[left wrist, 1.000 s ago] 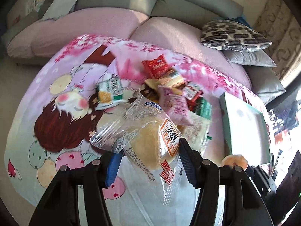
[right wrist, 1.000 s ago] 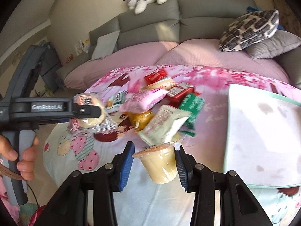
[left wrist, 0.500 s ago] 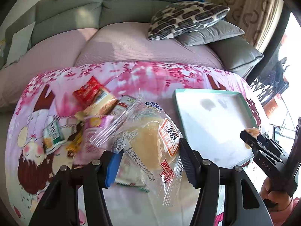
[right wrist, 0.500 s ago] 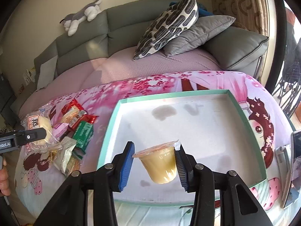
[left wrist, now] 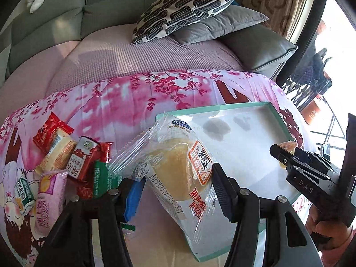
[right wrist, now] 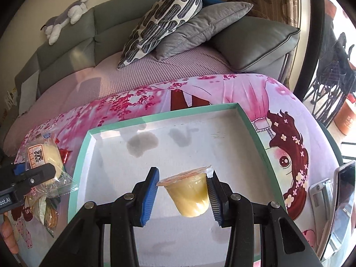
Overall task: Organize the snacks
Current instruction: 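Lower the pudding cup and bun into the tray and open both grippers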
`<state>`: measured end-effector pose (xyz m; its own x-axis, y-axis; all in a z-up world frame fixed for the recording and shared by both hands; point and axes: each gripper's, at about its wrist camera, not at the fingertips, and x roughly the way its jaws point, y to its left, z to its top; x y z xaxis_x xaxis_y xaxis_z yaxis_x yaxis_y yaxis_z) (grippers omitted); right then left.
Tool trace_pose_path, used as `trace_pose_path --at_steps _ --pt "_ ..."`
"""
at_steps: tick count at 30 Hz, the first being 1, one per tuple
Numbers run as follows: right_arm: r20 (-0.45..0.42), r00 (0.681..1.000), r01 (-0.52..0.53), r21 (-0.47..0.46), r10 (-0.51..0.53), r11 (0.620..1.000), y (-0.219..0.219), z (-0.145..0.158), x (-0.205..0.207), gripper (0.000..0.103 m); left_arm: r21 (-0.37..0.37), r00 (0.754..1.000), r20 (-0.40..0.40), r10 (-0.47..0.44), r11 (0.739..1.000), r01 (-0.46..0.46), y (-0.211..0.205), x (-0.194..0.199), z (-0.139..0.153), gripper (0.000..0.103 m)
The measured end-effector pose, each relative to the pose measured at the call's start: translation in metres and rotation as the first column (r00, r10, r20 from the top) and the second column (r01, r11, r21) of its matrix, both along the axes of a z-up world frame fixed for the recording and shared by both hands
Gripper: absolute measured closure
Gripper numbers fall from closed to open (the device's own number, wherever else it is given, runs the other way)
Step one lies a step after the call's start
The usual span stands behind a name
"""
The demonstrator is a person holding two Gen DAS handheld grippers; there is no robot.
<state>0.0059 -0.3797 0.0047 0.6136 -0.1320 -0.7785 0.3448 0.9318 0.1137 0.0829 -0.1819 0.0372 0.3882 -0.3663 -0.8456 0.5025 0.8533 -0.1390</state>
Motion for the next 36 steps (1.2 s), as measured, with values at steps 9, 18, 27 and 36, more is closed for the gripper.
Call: trace_pose_path --at_steps 9,18,27,36 --pt "-0.043 0.999 0.013 -0.005 -0.013 1.0 -0.014 -0.015 0.024 0.057 0.008 0.999 -0.02 -0.049 0.999 0.049 -0.033 0.011 -0.024 0.042" --pt "-0.087 0.996 0.01 -0.031 -0.013 0.999 -0.019 -0.026 0.035 0.057 0.03 0.998 -0.018 -0.059 0.998 0.06 -0.049 0.02 -0.035 0.038" --pt "-0.075 0.997 0.019 -0.031 -0.021 0.999 -0.02 -0.019 0.032 0.021 0.031 0.999 0.029 -0.029 0.999 0.028 -0.034 0.015 -0.024 0.013" --pt "-0.053 0.998 0.027 -0.015 -0.028 1.0 -0.001 -0.005 0.017 0.0 0.048 0.997 0.078 0.029 0.998 -0.032 -0.001 0.003 -0.005 0.004"
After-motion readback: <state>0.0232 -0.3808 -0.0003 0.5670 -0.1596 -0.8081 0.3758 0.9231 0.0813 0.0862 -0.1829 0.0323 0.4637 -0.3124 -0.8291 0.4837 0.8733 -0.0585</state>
